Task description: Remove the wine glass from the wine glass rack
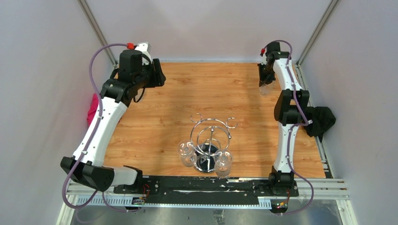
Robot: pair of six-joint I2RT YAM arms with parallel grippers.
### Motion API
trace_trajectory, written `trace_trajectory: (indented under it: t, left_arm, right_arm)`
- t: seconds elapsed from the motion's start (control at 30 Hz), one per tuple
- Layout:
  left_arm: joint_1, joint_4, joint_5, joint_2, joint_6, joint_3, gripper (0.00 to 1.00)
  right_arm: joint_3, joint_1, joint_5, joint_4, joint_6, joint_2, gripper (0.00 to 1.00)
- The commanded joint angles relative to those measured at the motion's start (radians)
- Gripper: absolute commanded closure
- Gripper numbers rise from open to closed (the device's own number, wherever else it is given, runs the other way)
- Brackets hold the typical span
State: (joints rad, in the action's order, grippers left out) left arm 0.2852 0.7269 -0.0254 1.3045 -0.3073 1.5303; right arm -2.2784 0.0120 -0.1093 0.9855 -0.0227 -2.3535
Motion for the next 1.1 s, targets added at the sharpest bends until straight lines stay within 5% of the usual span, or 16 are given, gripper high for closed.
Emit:
trace_trajectory:
  t: [0.0,0.17,0.53,1.07]
  left_arm:
    - [0.008,-0.02,-0.01,0.018,-0.007,0.001,0.41]
    - [0.009,-0.021,-0.006,0.02,-0.009,-0.001,0.41]
    - [0.009,-0.021,-0.002,0.021,-0.01,-0.007,0.41]
    - [0.011,-0.021,-0.001,0.006,-0.017,-0.024,0.41]
  right_arm:
    - [0.034,0.014,0.007,0.002,0.012,0.019,1.0]
    - [0.043,0.014,0.028,0.004,0.016,0.03,0.93]
    - [0.062,0.014,0.029,0.005,0.017,0.095,0.57]
    - [0.104,0.013,0.079,0.018,0.048,0.266,0.56]
